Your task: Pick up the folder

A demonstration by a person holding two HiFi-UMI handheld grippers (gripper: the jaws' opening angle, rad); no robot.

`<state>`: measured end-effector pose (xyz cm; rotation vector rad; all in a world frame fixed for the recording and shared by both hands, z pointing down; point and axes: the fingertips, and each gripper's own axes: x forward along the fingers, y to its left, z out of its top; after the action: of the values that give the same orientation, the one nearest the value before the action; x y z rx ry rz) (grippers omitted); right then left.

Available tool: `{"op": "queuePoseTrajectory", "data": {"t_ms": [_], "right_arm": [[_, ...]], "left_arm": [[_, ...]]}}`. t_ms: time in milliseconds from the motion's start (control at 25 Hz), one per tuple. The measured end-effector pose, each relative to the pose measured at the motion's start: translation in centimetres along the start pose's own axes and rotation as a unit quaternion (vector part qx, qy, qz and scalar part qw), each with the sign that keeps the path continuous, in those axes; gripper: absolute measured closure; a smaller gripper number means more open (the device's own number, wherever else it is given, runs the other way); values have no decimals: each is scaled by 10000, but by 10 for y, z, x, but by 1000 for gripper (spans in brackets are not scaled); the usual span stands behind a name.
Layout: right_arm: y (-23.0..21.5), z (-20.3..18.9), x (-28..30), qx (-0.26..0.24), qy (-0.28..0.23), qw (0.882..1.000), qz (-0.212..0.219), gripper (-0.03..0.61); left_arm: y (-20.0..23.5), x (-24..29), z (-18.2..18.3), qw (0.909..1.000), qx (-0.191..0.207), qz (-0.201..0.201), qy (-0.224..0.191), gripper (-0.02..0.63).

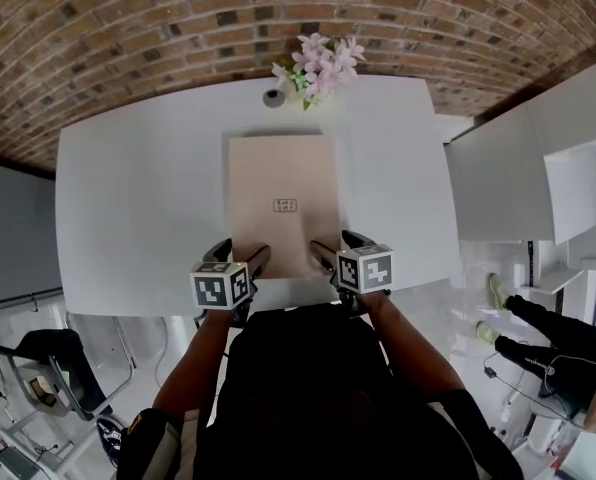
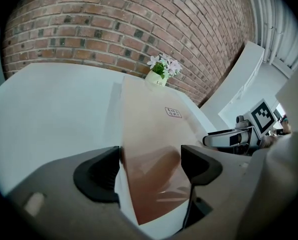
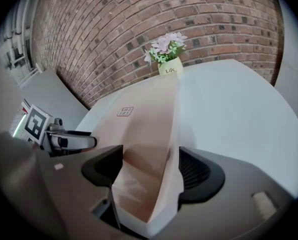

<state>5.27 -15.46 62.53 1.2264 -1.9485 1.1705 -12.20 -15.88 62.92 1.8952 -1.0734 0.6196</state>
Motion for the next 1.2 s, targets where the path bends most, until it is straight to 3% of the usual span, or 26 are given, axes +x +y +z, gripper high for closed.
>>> {"op": "queuePoseTrajectory", "data": {"t_ms": [440,760,1200], "right_arm": [[6,3,2,-21,54,9999,150,270],[13,24,-24,-78,-334,9993,126,275],[26,53,-78,-536,-1051,9930,88,276]], "left_arm": [[1,0,2,10000,2,89,4,236],[-15,-19,22,9988,-81,81,-484,239],[-48,-53,47,9938,-24,26,-1115,238]]}}
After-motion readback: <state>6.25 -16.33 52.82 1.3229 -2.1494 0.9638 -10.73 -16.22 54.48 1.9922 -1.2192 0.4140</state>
